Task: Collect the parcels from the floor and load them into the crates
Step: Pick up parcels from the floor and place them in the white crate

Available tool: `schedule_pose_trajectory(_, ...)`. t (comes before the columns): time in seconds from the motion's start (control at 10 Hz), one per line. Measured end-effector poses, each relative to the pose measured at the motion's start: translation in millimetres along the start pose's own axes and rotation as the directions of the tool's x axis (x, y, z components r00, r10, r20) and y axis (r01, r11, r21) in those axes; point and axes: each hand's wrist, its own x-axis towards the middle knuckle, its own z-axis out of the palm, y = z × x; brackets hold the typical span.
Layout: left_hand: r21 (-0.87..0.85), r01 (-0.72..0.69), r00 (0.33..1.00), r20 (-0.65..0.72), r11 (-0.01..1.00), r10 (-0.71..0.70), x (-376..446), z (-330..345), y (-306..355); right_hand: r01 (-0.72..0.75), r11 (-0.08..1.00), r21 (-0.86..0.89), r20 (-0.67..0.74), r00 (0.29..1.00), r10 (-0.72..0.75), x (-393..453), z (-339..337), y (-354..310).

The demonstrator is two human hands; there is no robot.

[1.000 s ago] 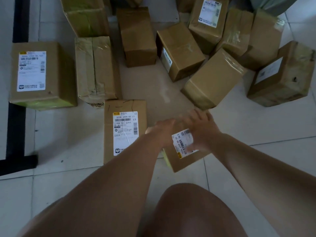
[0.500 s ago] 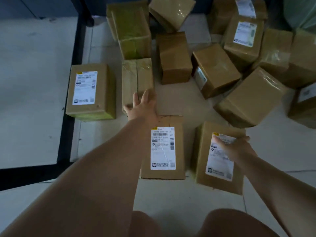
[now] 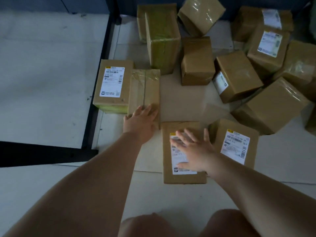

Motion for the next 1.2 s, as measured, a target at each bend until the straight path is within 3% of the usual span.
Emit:
schedule_pose_trajectory(0.1,0.007,-0.035,0.999,0.007,0.999,0.035,-8.4,-2.1,-5.8,-0.21,0.971,0.119,-0.004,0.977,0.212,-5.8,-3.2,26.9)
schedule_pose_trajectory(0.2,0.018,-0.102,0.995,0.011,0.995,0.102,-8.5,-4.2,-6.5,-0.273,0.946,0.177,0.041,0.962,0.27,-3.9,-18.3,45.5)
schedule_pose_trajectory(0.3,-0.158,-0.146,0.987,-0.091,0.977,0.133,-9.6,0.6,-5.4,-0.25,0.923,0.293,-0.111,0.95,0.292,17.4,-42.0,27.4)
schedule_pose_trajectory(0.4,-0.598,0.066,0.954,-0.196,0.799,-0.225,-5.4,12.4,-7.1,-0.05,0.794,0.606,-0.246,0.937,0.247,40.4,-66.1,-25.1)
schedule_pose_trajectory(0.5,-0.897,0.219,0.904,0.039,0.384,-0.426,1.2,14.0,-4.6,-0.042,0.632,0.774,-0.187,0.938,0.291,60.9,-73.4,-65.9)
schedule_pose_trajectory(0.6,-0.959,0.227,0.881,0.127,0.172,-0.456,5.4,8.5,-3.0,-0.09,0.439,0.894,-0.096,0.919,0.384,71.4,-69.5,-76.1)
schedule_pose_trajectory(0.7,-0.962,0.131,0.895,0.011,0.241,-0.445,0.9,1.8,-7.0,-0.086,0.289,0.954,-0.052,0.896,0.44,68.3,-63.5,-75.7)
schedule_pose_trajectory(0.8,-0.918,0.098,0.912,-0.071,0.385,-0.403,-4.8,2.2,-6.7,-0.144,0.023,0.989,0.121,0.897,0.426,66.4,-55.3,-73.3)
schedule_pose_trajectory(0.9,-0.833,0.189,0.964,0.056,0.52,-0.261,-8.4,11.2,6.9,-0.304,0.055,0.951,0.26,0.883,0.39,69.5,-59.7,-78.9)
schedule_pose_trajectory(1.0,-0.801,0.201,0.967,0.07,0.563,-0.245,-14.7,17.6,13.0,-0.199,0.023,0.98,0.166,0.87,0.464,68.3,-62.0,-77.7)
schedule_pose_trajectory(1.2,-0.798,0.331,0.83,-0.009,0.504,-0.558,2.0,28.8,-36.5,-0.067,0.077,0.995,0.021,0.872,0.489,75.2,-41.3,-73.2)
